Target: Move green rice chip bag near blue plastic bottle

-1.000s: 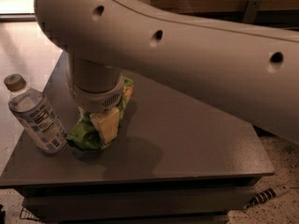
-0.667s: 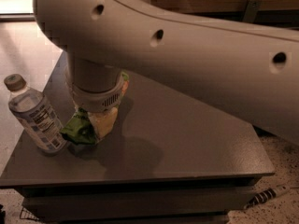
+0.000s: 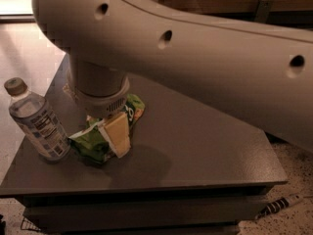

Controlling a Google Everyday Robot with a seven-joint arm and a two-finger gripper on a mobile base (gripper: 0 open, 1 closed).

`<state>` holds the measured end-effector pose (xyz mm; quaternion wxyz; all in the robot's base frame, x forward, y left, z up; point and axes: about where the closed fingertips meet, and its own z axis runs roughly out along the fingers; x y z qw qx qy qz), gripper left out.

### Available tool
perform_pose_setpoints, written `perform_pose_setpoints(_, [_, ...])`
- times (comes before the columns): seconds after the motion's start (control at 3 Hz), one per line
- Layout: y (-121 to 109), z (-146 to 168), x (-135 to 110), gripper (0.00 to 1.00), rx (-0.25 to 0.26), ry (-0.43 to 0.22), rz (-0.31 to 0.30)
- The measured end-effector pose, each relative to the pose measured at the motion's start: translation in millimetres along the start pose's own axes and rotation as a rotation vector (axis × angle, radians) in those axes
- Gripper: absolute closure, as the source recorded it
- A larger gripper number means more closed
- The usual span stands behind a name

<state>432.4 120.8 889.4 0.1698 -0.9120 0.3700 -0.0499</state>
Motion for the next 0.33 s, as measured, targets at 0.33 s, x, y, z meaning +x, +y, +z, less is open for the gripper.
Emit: perform_pose_setpoints(0.33, [0.0, -0.1, 0.0, 0.00, 0.000, 0.000, 0.000])
